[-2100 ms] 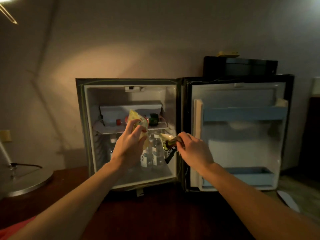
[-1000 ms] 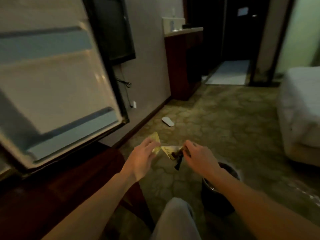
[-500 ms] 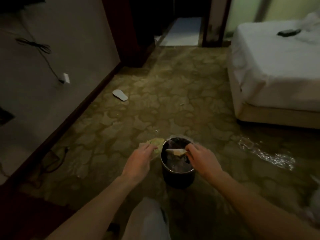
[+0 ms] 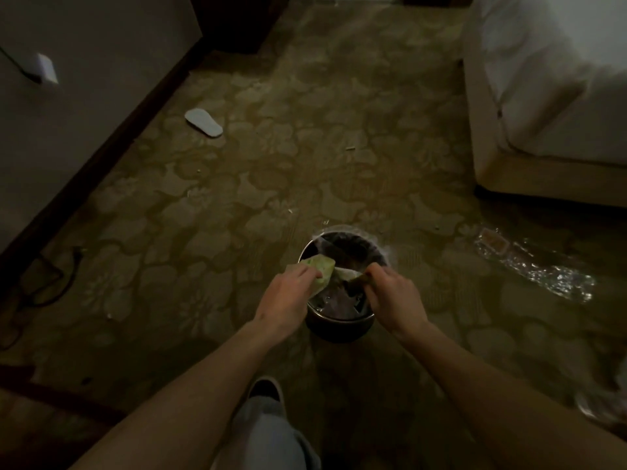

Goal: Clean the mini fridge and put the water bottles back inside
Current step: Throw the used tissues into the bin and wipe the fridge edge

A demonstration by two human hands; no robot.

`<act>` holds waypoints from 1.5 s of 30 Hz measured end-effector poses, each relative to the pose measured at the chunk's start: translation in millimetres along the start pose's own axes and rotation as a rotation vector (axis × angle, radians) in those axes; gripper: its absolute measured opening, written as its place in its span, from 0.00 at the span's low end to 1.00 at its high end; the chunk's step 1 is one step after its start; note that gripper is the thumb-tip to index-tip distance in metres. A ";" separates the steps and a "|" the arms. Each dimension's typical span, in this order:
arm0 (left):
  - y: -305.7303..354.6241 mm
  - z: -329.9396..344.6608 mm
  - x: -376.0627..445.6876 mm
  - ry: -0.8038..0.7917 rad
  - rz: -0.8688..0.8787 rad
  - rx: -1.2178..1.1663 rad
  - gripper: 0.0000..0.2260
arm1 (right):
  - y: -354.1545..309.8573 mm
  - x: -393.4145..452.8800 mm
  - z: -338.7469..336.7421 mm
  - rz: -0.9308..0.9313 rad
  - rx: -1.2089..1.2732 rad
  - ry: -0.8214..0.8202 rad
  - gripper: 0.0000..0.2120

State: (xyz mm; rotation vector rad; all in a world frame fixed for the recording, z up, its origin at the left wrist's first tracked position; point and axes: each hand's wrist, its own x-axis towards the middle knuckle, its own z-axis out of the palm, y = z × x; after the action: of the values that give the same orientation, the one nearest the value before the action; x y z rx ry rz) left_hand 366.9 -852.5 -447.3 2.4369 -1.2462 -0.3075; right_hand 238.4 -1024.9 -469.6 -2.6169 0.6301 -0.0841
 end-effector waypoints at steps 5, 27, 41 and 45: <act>-3.4 29.4 24.8 -0.088 -0.015 -0.015 0.20 | 5.6 10.8 19.8 0.065 -0.008 -0.078 0.15; 21.1 -83.9 -68.8 0.066 -0.012 0.379 0.25 | -86.4 -17.6 -47.5 -0.242 -0.273 -0.067 0.32; 26.0 -253.0 -283.2 0.318 -0.332 0.645 0.35 | -312.3 -116.1 -119.3 -0.683 -0.267 0.105 0.33; 30.1 -301.4 -346.2 0.399 -0.417 0.709 0.34 | -385.6 -145.5 -136.5 -0.823 -0.258 0.139 0.34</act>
State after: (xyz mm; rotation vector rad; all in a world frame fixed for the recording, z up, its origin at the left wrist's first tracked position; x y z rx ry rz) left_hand 252.4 -515.6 -155.7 3.1235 -0.7328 0.5959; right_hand 248.0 -708.3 -172.6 -2.9593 -0.4613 -0.4592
